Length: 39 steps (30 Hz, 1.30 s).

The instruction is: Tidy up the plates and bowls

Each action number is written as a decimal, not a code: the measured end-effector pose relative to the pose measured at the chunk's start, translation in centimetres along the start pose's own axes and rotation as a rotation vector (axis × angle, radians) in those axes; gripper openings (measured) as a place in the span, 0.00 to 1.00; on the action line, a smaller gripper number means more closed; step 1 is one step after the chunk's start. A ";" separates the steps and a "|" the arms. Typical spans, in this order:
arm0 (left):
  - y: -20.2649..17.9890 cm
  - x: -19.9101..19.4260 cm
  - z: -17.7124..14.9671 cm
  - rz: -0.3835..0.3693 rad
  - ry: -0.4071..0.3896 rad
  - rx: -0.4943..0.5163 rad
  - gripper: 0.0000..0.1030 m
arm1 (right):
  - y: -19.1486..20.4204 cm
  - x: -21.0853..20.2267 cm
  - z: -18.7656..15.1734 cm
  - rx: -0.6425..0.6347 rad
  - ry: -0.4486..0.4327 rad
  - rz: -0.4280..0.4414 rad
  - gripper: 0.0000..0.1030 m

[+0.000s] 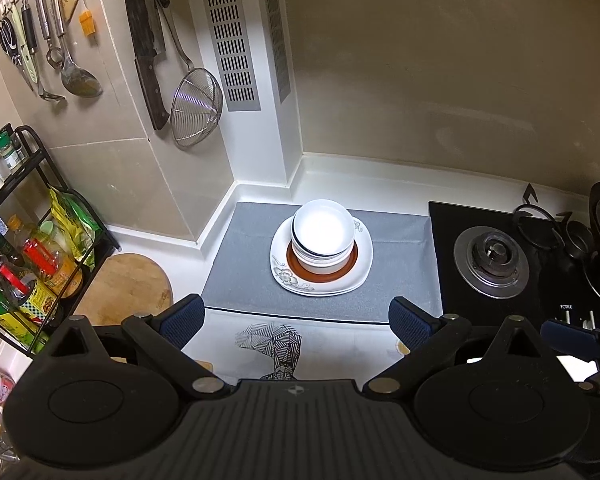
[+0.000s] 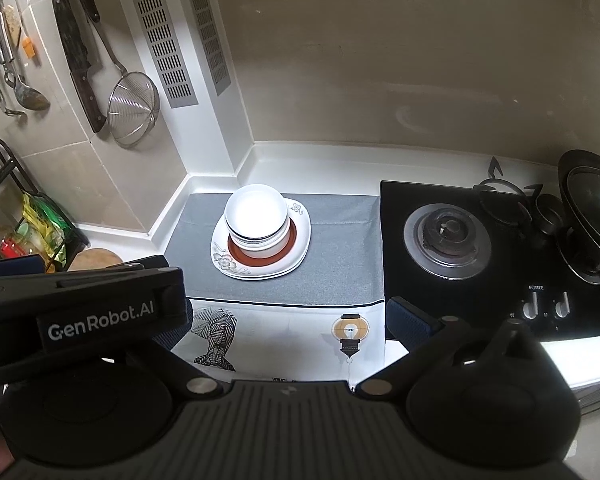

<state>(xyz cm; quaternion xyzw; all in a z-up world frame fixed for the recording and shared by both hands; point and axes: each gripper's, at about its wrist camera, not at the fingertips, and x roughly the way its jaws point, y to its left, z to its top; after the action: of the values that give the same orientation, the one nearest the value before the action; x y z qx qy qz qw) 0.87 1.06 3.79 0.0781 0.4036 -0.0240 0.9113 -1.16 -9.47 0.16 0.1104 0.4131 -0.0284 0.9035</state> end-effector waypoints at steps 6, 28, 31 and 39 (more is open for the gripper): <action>0.2 -0.1 -0.1 0.002 0.003 -0.001 0.96 | 0.6 -0.1 -0.4 -0.005 0.000 0.000 0.99; 1.1 0.9 0.3 -0.018 0.006 0.014 0.96 | 2.1 0.3 -0.1 -0.011 -0.003 -0.026 0.99; 1.3 1.5 0.6 -0.026 0.013 0.021 0.96 | 2.2 0.8 0.1 -0.010 0.005 -0.032 0.99; 1.8 3.0 1.5 -0.050 0.018 0.026 0.96 | 2.6 2.0 1.1 -0.005 0.009 -0.048 0.99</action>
<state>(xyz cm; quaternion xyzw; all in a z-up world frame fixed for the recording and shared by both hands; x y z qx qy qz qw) 4.14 2.66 2.81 0.0802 0.4134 -0.0513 0.9056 1.31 -7.13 -0.22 0.0983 0.4196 -0.0487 0.9011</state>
